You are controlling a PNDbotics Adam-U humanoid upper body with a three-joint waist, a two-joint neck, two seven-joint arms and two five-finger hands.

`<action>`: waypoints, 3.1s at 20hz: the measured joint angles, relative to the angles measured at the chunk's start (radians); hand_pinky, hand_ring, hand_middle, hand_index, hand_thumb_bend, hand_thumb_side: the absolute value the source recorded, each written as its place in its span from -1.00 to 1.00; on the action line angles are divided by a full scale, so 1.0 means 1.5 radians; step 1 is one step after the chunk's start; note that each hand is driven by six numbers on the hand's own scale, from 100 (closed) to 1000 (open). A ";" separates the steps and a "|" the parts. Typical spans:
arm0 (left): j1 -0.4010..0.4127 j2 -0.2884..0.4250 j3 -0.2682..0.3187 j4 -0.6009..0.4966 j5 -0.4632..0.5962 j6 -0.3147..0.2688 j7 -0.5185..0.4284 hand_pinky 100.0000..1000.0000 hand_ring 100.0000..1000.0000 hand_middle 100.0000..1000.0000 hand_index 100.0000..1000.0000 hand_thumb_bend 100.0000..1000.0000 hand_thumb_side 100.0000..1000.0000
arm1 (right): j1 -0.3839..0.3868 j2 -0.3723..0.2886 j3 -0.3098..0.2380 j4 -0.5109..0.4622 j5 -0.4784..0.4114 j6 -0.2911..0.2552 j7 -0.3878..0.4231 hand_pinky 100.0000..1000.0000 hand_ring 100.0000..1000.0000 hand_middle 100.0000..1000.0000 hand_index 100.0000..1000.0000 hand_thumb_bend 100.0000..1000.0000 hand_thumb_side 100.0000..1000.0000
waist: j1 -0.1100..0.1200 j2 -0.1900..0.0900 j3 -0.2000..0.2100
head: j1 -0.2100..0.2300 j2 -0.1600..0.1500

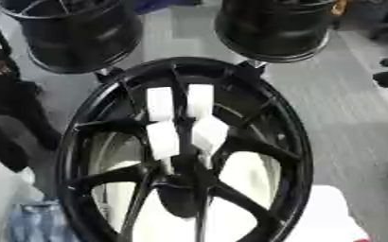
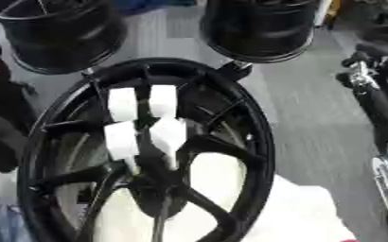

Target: Pull the pin out of the wheel hub.

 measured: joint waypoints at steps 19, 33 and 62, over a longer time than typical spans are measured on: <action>0.000 0.001 -0.004 0.001 0.000 0.001 -0.006 0.41 0.49 0.25 0.71 -1.00 0.54 | -0.127 -0.231 0.046 -0.049 0.147 0.022 0.169 0.65 0.38 0.33 0.62 -1.00 -0.76 | -0.008 0.001 0.002 | -0.001 0.000; 0.000 0.013 -0.013 0.003 0.000 0.004 -0.014 0.41 0.49 0.25 0.70 -1.00 0.53 | -0.381 -0.435 0.205 -0.015 0.212 -0.102 0.559 0.80 0.69 0.54 0.63 -1.00 -0.38 | -0.028 0.001 0.010 | -0.020 0.000; 0.000 0.018 -0.012 0.007 0.000 0.005 -0.012 0.42 0.50 0.25 0.70 -1.00 0.52 | -0.651 -0.197 0.451 0.220 0.114 -0.200 0.776 0.72 0.60 0.49 0.71 -1.00 0.18 | -0.038 -0.005 0.017 | -0.059 -0.008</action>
